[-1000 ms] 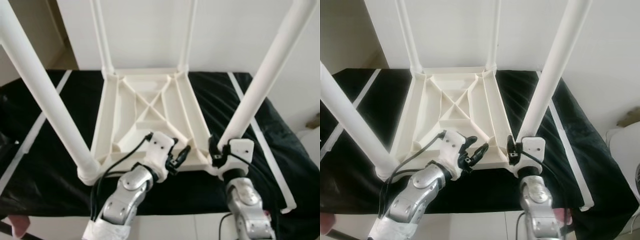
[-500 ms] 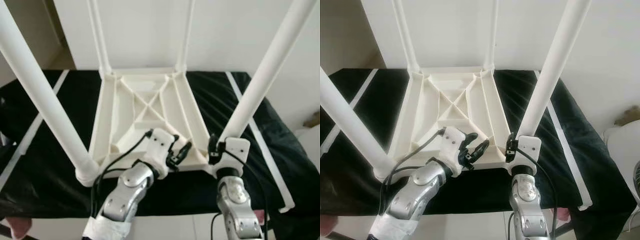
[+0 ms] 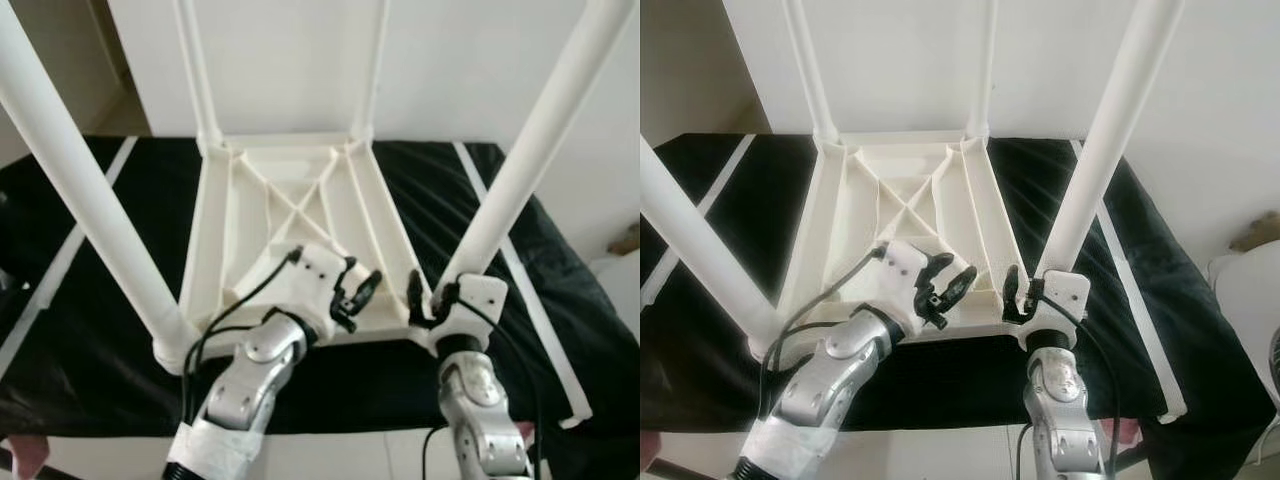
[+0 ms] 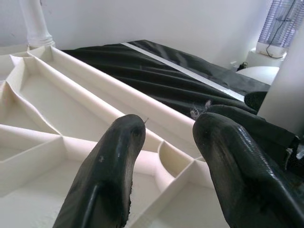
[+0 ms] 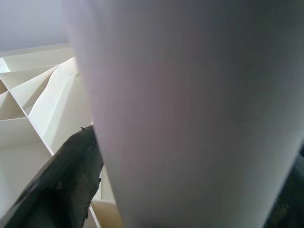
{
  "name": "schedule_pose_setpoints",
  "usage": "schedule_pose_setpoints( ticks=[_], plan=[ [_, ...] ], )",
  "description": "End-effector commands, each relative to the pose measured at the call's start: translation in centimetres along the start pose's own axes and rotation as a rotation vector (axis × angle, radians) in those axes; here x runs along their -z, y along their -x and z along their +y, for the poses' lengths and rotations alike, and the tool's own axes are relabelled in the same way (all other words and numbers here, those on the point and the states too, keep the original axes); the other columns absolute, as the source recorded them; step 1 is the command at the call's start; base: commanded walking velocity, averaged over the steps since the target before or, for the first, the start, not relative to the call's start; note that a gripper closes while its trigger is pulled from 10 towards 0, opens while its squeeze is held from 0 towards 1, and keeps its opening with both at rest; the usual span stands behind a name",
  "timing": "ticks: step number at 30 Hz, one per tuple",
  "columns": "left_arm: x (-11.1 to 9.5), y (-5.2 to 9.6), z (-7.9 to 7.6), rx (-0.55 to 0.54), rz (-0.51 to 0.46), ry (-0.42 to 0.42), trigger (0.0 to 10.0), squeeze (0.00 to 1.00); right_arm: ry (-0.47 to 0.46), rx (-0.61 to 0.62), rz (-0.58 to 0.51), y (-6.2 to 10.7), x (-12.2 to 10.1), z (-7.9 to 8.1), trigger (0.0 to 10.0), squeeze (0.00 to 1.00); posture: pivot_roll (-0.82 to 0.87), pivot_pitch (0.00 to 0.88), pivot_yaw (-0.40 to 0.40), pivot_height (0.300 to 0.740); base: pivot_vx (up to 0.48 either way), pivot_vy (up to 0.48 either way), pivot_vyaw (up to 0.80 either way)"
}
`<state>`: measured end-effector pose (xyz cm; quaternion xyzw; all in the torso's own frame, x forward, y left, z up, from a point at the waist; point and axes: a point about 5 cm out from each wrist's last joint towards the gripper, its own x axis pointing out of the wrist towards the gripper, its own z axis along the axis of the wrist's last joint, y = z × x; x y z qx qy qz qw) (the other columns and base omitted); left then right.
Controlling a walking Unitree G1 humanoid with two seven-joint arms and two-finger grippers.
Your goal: Building children table
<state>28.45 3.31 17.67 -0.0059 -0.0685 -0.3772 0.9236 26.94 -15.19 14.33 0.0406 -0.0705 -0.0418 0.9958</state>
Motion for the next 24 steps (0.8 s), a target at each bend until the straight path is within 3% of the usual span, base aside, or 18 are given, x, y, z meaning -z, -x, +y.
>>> schedule_pose_setpoints(
  ticks=[1,6,7,10,14,21,24],
  plan=[
    [0.1,-0.2,0.1,0.007,0.001,0.023,10.0,0.00,-0.001,-0.007,-0.010,-0.1,-0.1,-0.3,10.0,1.00,-0.11,0.072,-0.011,0.740,0.000,0.000,0.00],
    [-0.2,-0.3,0.2,0.004,-0.007,0.024,10.0,0.00,0.007,-0.040,-0.019,-0.2,-0.2,-0.6,10.0,1.00,-0.10,0.073,-0.011,0.740,0.000,0.000,0.00],
    [-0.2,-0.4,0.3,0.002,-0.008,0.019,10.0,0.00,0.009,-0.059,-0.021,-0.2,-0.3,-0.7,10.0,0.00,-0.10,0.071,-0.011,0.740,0.000,0.000,0.00],
    [-0.3,-0.4,0.4,0.000,-0.007,0.010,10.0,0.00,0.012,-0.076,-0.023,-0.2,-0.3,-0.8,10.0,0.00,-0.10,0.071,-0.010,0.740,0.000,0.000,0.00],
    [0.2,-0.3,0.3,0.025,0.014,-0.095,10.0,0.00,0.048,-0.091,-0.023,-0.6,-0.3,-1.8,10.0,0.00,-0.10,0.067,-0.013,0.740,0.000,0.000,0.00],
    [0.4,-0.1,0.1,0.038,0.018,-0.092,10.0,0.00,0.050,-0.107,-0.033,-0.7,-0.5,-2.0,10.0,0.00,-0.11,0.066,-0.018,0.740,0.000,0.000,0.00],
    [0.7,0.2,-0.5,0.110,0.038,-0.036,10.0,0.00,0.081,-0.102,-0.017,-0.6,-0.1,-2.0,10.0,0.00,-0.10,0.070,-0.021,0.740,0.000,0.000,0.00]
  ],
)
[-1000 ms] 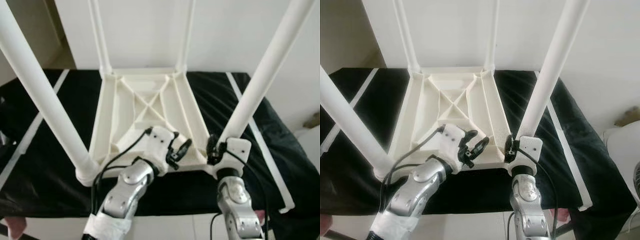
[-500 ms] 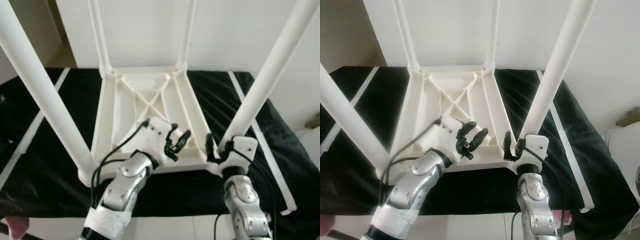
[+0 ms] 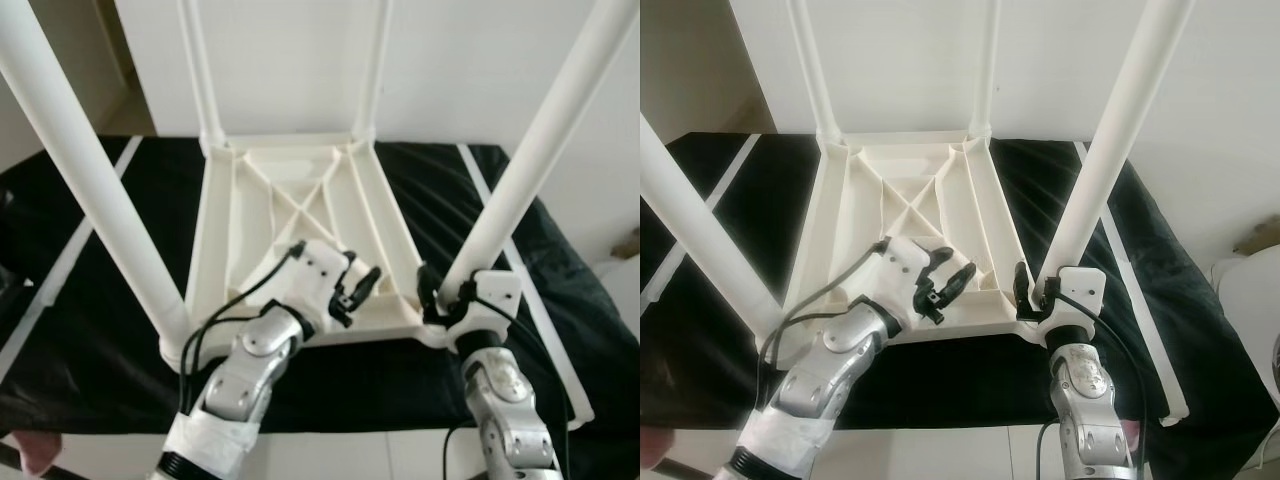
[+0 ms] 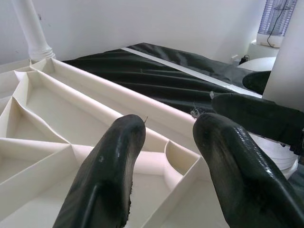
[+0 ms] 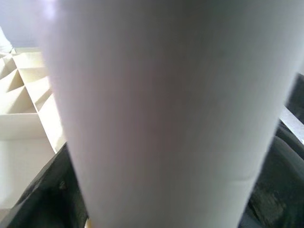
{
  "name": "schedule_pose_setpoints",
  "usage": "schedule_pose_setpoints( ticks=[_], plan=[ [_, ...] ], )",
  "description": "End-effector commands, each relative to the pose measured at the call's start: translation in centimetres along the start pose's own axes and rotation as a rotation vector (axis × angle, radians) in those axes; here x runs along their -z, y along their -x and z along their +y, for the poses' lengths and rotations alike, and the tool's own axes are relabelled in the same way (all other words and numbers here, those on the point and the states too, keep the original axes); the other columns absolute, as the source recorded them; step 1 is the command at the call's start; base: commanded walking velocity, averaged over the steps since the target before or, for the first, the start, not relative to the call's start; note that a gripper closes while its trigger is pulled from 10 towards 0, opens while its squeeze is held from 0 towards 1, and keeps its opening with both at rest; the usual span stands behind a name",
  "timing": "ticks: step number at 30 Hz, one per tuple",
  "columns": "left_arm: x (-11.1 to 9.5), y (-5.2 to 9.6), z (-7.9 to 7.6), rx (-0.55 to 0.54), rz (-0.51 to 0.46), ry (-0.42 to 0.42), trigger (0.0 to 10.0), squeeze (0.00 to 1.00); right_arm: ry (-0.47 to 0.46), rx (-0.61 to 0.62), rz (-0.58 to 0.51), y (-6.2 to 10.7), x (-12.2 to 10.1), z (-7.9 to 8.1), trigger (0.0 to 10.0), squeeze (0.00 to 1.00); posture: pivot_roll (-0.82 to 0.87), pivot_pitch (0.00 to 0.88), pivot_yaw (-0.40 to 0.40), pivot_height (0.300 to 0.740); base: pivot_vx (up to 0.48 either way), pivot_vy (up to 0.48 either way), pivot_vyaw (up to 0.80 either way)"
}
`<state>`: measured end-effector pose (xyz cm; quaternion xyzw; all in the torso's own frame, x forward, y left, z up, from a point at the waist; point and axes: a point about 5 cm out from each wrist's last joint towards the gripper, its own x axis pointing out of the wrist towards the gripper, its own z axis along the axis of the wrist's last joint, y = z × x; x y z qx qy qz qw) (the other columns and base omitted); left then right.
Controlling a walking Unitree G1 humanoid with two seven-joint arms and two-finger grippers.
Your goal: Building children table
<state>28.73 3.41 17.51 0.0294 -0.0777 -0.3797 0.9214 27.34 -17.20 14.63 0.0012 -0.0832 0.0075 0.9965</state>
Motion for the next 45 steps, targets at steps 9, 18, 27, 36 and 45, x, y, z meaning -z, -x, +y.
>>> schedule_pose_setpoints(
  ticks=[9,18,27,36,45],
  plan=[
    [0.55,0.58,-1.19,0.158,0.034,0.054,10.0,0.00,0.010,-0.006,0.009,0.23,0.37,-0.07,10.0,0.00,-0.10,0.074,-0.023,0.740,0.000,0.000,0.00],
    [0.39,0.40,-0.63,0.132,0.025,0.003,10.0,0.00,0.015,-0.008,0.010,0.22,0.37,-0.13,10.0,0.00,-0.10,0.074,-0.023,0.740,0.000,0.000,0.00],
    [0.25,0.35,-0.99,0.135,0.017,-0.024,10.0,0.00,0.021,-0.002,0.002,0.18,0.22,-0.41,10.0,0.00,-0.11,0.076,-0.023,0.740,0.000,0.000,0.00],
    [0.08,0.19,-0.68,0.119,0.010,-0.027,10.0,0.00,0.017,-0.001,-0.003,0.13,0.15,-0.38,10.0,0.00,-0.10,0.074,-0.022,0.740,0.000,0.000,0.00],
    [-0.17,0.21,-0.50,0.105,-0.001,-0.037,10.0,0.00,0.001,-0.010,-0.004,0.18,0.12,-0.10,10.0,0.00,-0.10,0.081,-0.020,0.740,0.000,0.000,0.00]
  ],
)
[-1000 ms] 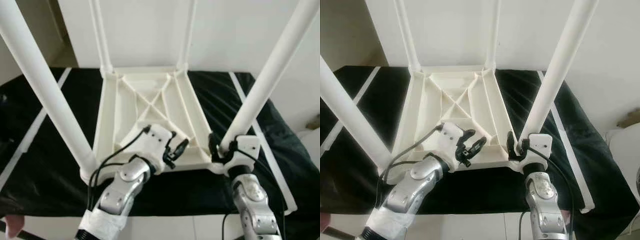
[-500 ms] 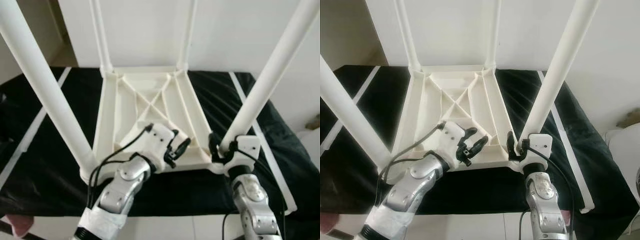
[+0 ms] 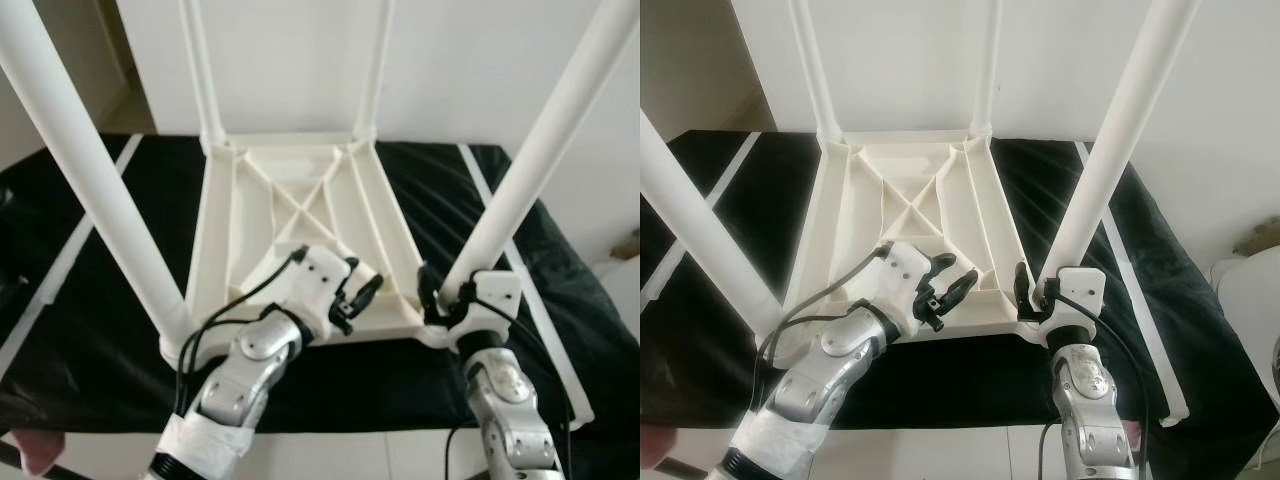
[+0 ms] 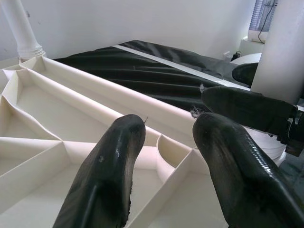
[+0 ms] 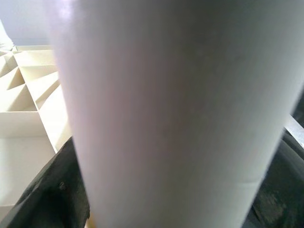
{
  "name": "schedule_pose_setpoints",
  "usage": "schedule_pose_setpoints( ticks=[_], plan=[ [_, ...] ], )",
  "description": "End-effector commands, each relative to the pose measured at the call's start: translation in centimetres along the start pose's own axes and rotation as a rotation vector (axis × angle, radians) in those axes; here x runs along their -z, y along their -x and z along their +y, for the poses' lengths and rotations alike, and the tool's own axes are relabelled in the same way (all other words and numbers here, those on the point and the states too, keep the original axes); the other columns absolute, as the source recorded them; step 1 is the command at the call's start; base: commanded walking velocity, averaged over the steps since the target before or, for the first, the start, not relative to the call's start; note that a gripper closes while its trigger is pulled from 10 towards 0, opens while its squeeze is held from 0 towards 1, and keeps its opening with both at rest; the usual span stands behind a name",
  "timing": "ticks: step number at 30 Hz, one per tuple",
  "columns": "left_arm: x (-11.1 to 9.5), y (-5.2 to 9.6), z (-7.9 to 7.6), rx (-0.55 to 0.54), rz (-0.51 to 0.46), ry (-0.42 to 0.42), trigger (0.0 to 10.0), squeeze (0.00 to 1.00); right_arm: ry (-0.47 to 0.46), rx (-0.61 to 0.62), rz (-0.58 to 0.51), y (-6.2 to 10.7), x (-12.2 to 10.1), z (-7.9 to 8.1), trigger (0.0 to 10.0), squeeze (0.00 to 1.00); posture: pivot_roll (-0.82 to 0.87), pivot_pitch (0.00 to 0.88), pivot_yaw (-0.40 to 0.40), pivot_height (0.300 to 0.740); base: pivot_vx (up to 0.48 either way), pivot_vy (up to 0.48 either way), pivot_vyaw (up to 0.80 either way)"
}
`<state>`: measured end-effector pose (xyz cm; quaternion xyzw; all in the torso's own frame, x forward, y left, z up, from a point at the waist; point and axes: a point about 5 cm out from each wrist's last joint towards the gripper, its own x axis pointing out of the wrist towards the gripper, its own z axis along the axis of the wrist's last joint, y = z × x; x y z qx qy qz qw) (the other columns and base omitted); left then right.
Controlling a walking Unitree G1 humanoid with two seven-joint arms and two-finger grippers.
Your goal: Building children table
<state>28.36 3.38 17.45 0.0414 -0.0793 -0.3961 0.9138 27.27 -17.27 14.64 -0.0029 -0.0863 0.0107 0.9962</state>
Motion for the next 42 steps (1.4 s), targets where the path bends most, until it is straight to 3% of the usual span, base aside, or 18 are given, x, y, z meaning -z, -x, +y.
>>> schedule_pose_setpoints(
  ticks=[1,42],
  plan=[
    [-0.19,-0.05,-0.18,0.066,-0.006,-0.016,10.0,0.00,-0.007,-0.003,0.002,0.10,0.14,-0.05,10.0,0.00,-0.10,0.081,-0.019,0.740,0.000,0.000,0.00],
    [0.28,0.25,-0.74,0.121,0.011,-0.022,10.0,0.00,0.010,0.016,-0.015,0.35,0.01,-0.19,10.0,0.00,-0.12,0.080,-0.010,0.740,0.000,0.000,0.00]
  ],
)
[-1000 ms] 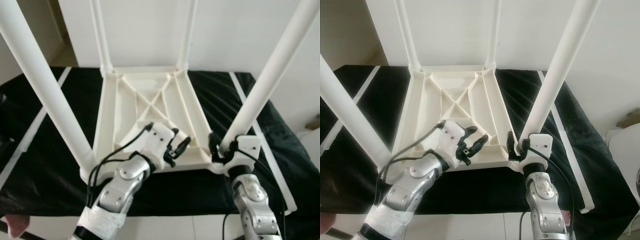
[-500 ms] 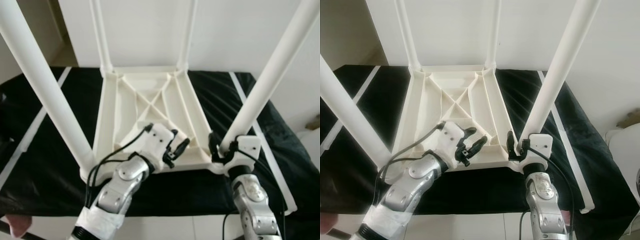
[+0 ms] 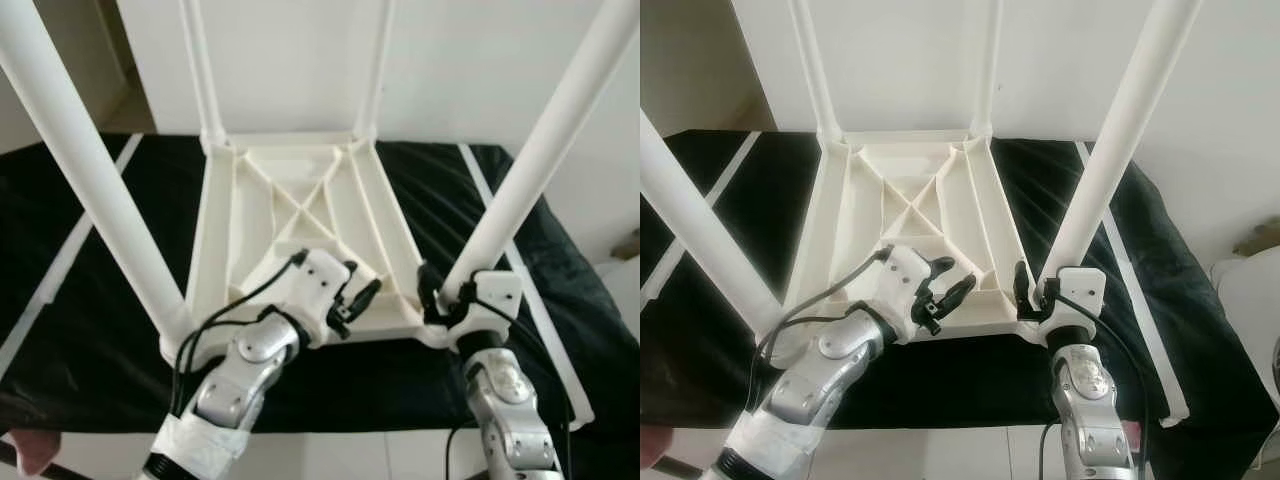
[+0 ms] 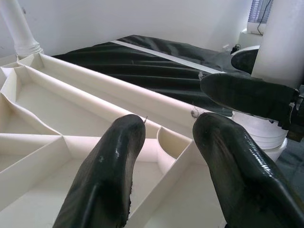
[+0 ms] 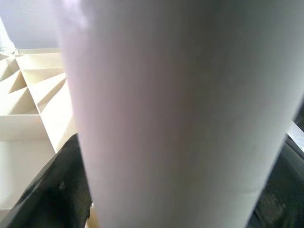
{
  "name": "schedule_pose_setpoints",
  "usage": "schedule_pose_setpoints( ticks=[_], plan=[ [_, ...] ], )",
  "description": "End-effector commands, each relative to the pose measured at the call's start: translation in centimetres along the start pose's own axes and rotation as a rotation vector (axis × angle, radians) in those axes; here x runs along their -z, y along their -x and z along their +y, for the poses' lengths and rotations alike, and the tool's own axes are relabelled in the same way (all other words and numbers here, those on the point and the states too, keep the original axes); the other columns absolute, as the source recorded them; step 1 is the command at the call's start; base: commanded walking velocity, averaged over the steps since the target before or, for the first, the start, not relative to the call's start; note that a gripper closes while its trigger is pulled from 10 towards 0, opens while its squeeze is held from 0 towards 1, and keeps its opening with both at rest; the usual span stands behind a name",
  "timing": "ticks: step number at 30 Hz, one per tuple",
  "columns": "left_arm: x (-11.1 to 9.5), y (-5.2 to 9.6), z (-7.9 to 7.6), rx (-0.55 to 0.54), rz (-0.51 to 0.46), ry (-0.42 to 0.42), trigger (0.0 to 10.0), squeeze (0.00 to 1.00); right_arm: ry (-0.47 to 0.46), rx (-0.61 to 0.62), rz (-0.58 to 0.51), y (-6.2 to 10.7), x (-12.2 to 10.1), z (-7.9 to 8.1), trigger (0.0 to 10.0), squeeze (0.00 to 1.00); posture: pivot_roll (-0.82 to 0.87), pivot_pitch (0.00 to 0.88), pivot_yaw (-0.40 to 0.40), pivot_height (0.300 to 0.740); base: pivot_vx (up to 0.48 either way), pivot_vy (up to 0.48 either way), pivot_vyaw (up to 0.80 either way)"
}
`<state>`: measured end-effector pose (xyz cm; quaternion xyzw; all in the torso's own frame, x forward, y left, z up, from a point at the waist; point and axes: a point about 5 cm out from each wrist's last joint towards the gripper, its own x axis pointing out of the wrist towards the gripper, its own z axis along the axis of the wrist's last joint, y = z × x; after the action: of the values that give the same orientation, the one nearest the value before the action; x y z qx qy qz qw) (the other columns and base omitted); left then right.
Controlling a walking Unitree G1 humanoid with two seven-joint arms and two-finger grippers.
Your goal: Building children table
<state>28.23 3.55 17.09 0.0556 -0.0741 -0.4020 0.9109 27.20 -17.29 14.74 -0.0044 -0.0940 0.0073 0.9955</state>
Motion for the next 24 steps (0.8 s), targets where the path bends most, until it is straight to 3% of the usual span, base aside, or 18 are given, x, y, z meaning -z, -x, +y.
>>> schedule_pose_setpoints(
  ticks=[1,24],
  plan=[
    [-0.07,-0.01,-0.71,0.105,-0.010,-0.002,10.0,0.00,0.006,0.009,0.001,0.30,0.12,-0.18,10.0,0.00,-0.12,0.080,-0.010,0.740,0.000,0.000,0.00],
    [0.08,-0.62,-1.28,0.114,-0.013,-0.006,10.0,0.00,0.019,0.014,-0.023,0.13,-0.67,-0.48,10.0,0.00,-0.14,0.093,-0.033,0.740,0.000,0.000,0.00]
  ],
)
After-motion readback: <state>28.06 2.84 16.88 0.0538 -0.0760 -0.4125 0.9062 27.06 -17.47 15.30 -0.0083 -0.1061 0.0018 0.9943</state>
